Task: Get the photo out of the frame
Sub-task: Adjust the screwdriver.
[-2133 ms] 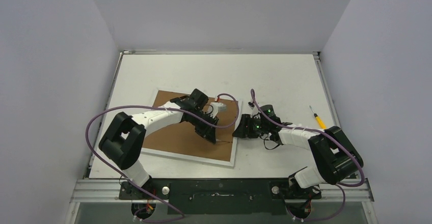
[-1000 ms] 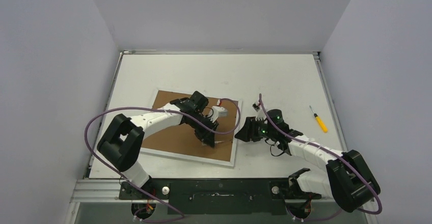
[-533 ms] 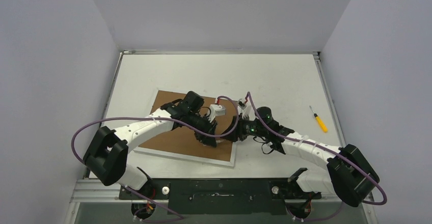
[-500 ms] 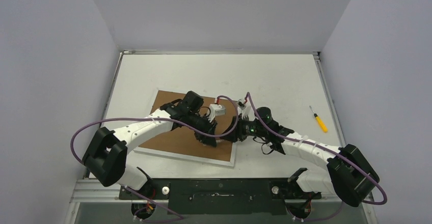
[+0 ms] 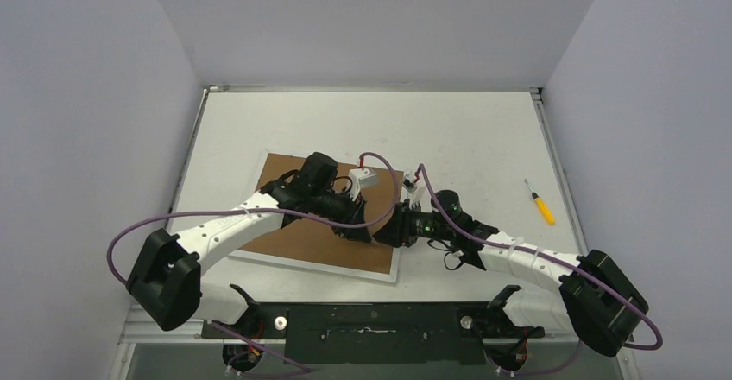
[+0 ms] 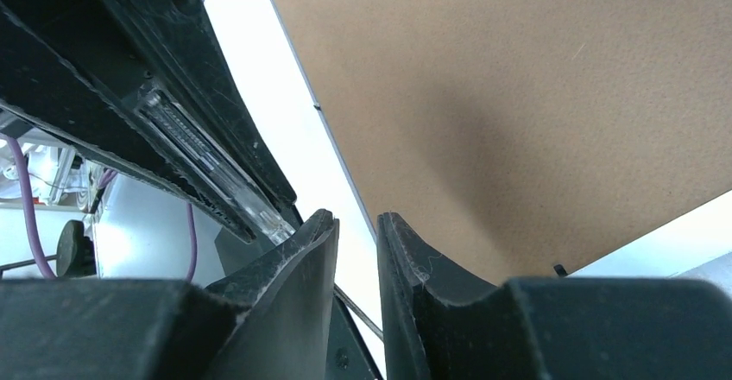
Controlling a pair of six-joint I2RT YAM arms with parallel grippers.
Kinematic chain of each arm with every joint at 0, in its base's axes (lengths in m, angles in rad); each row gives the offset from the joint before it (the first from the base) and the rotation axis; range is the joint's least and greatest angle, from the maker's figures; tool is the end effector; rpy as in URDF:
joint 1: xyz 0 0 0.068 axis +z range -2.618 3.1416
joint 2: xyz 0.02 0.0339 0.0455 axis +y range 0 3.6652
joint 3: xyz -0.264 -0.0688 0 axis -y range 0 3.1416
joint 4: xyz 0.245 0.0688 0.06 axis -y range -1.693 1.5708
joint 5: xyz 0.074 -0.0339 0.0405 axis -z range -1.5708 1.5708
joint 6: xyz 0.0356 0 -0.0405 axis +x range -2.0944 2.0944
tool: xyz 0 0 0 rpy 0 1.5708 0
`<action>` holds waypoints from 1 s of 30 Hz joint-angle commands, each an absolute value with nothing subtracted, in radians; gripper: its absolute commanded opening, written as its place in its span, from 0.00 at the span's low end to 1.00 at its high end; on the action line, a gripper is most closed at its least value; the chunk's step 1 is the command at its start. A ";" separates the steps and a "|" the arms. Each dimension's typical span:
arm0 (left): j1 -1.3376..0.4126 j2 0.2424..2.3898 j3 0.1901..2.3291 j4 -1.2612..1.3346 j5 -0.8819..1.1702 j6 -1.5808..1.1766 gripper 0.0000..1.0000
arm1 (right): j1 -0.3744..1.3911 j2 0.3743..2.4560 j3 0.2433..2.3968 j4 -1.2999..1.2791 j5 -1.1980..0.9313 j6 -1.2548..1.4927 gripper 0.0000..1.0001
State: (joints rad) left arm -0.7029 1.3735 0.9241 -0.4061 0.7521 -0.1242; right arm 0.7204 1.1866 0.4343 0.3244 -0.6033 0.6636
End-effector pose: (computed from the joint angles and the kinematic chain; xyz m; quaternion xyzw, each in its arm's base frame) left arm 0.1983 -0.1999 0.2445 0.3718 0.7984 -0.4459 0.1599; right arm 0.1632 0.1702 0.1918 -0.1834 0.7983 0.5219 0.2382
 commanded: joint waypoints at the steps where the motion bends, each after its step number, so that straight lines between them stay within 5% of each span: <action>1: -0.684 1.323 0.912 -0.231 0.733 -0.200 0.00 | 0.749 1.161 0.423 0.369 -0.616 0.665 0.25; 12: -0.683 1.284 0.854 -0.145 0.701 -0.341 0.00 | 0.728 1.104 0.443 0.263 -0.553 0.627 0.35; 19: -0.673 1.301 0.790 -0.065 0.592 -0.542 0.00 | 0.647 1.104 0.458 0.165 -0.467 0.616 0.53; 30: -0.669 1.307 0.629 0.221 0.597 -0.634 0.00 | 0.500 1.146 0.418 0.169 -0.480 0.634 0.56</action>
